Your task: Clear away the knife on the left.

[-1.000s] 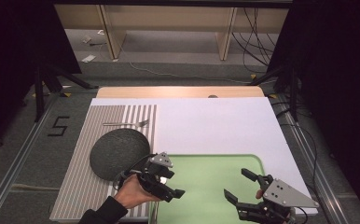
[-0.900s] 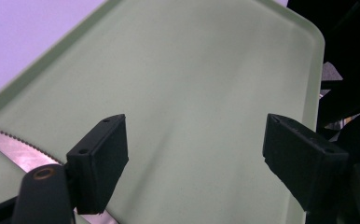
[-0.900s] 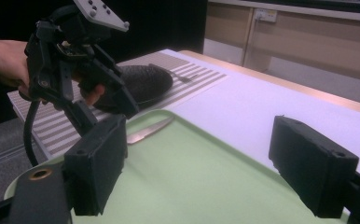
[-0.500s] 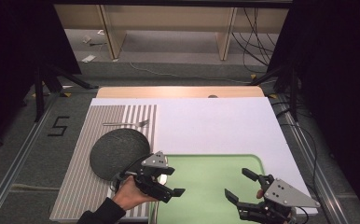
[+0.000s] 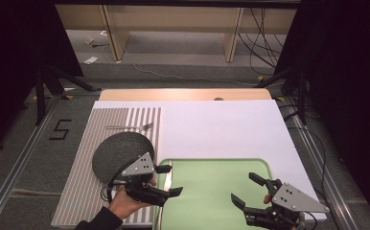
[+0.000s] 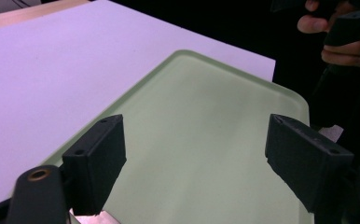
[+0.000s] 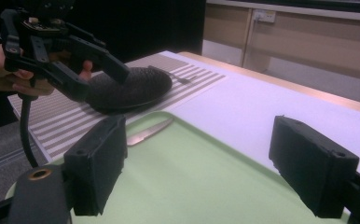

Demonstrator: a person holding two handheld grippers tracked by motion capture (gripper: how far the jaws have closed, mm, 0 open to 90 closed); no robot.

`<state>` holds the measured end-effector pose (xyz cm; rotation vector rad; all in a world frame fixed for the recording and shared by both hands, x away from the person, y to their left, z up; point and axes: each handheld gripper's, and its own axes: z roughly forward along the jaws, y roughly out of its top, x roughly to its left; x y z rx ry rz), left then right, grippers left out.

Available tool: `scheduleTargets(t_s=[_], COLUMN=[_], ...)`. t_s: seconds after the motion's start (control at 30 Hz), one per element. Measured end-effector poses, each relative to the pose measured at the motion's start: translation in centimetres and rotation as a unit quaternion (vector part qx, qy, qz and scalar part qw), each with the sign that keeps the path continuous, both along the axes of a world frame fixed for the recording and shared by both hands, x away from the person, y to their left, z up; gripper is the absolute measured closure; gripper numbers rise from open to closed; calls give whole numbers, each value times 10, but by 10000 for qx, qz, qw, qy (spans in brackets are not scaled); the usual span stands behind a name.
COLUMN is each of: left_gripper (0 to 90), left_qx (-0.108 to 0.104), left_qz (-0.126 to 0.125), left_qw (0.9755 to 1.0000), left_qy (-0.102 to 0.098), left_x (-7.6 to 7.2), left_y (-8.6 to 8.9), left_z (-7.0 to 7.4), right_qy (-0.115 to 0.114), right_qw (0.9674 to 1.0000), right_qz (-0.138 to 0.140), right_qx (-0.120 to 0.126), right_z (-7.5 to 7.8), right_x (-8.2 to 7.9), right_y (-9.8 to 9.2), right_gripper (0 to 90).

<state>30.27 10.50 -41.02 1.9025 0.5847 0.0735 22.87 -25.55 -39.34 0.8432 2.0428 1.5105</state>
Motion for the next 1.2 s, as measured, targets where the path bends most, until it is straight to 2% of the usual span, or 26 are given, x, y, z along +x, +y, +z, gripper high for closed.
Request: scheduleTargets(t_s=[0.37, 0.47, 0.6, 0.97, 1.07, 1.2], left_gripper=[170, 167, 162, 156, 156, 156], left_qx=[-189, -219, -282, -268, -355, -316], left_qz=[160, 203, 386, 409, 425, 405], left_qw=[9996, 9994, 9981, 9980, 9977, 9979], left_qy=[-120, -196, -378, -391, -391, -382], left_x=[-6, -9, -13, -20, -20, -19], left_y=[12, 15, 18, 21, 22, 20], left_z=[-1, 0, -1, -2, -2, -2], right_qy=[0, 1, 4, 8, 7, 5], right_qw=[10000, 10000, 10000, 10000, 10000, 10000], right_qz=[-3, -4, -5, 4, 4, 7], right_qx=[4, 4, 2, 21, 22, 23], right_z=[0, 0, 0, 0, 0, 0], right_x=[0, 0, -1, -1, -1, -1], right_y=[0, 0, 0, 0, 0, 0], right_gripper=[199, 199, 199, 199, 199, 199])
